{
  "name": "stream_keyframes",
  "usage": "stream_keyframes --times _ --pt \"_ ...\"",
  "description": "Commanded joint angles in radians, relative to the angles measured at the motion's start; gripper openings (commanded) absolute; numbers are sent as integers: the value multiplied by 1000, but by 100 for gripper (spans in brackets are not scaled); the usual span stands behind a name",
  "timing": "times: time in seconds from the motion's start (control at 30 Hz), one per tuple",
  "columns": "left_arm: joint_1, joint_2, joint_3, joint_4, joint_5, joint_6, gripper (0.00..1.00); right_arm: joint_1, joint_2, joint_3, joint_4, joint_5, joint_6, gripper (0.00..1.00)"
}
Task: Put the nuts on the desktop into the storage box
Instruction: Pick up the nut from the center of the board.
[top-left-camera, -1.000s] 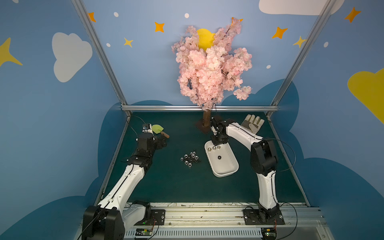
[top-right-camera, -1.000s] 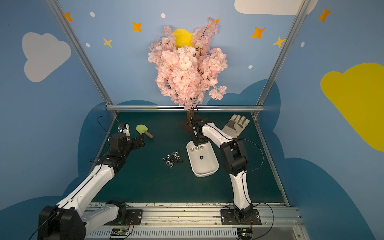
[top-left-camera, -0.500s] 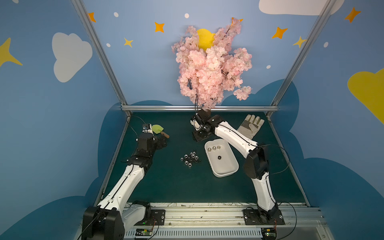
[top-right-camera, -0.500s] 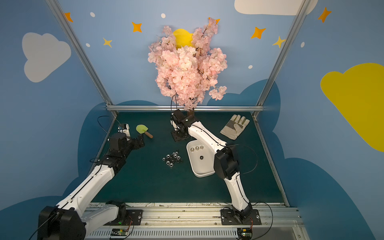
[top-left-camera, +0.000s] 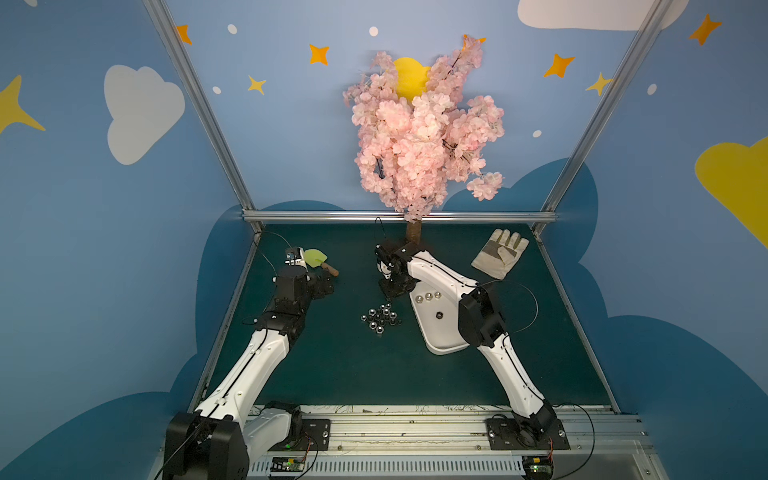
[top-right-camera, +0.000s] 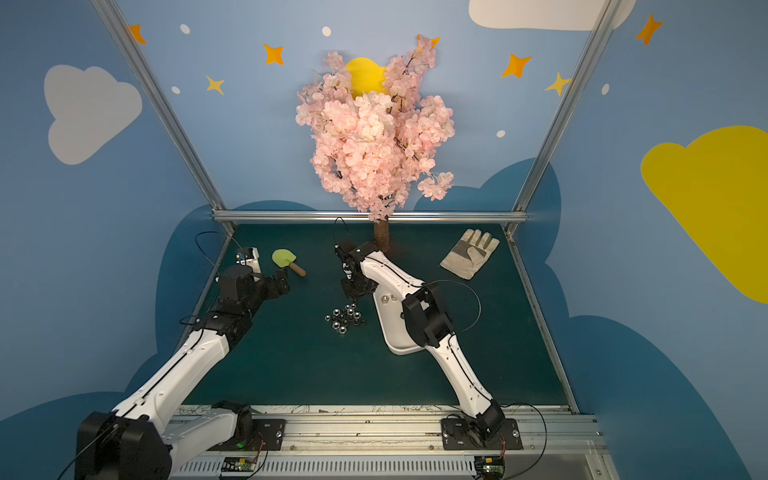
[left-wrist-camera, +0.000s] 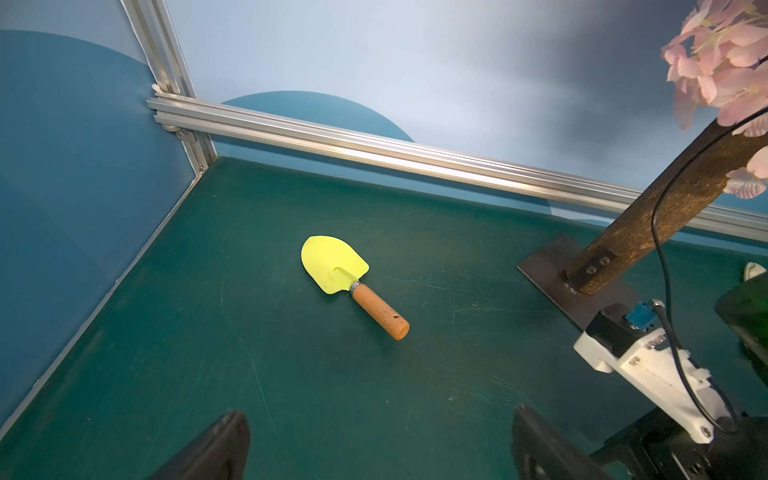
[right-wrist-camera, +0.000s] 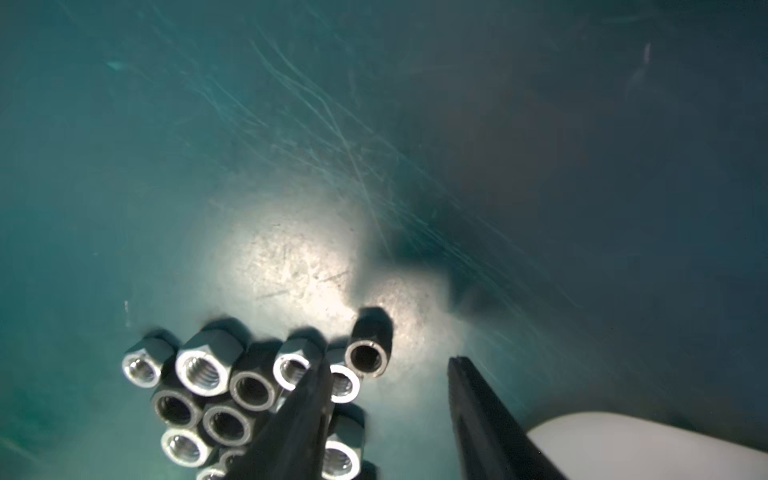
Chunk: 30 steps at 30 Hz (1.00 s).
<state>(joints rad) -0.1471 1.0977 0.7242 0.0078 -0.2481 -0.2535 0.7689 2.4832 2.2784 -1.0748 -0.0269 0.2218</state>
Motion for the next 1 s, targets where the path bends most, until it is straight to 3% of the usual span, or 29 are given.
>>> stream_keyframes --times 0.0,0.53,0.77,0.97 --pt "-3 -5 -6 15 -5 8 100 9 18 26 -44 -11 4 50" --pt "-3 -8 -10 20 -9 10 100 20 83 63 -45 -8 -12 40" --pt "-3 -8 -11 18 -9 8 100 20 71 69 -50 -9 13 19" --pt "-4 -17 -11 14 -11 10 100 21 -46 68 -30 30 14 17"
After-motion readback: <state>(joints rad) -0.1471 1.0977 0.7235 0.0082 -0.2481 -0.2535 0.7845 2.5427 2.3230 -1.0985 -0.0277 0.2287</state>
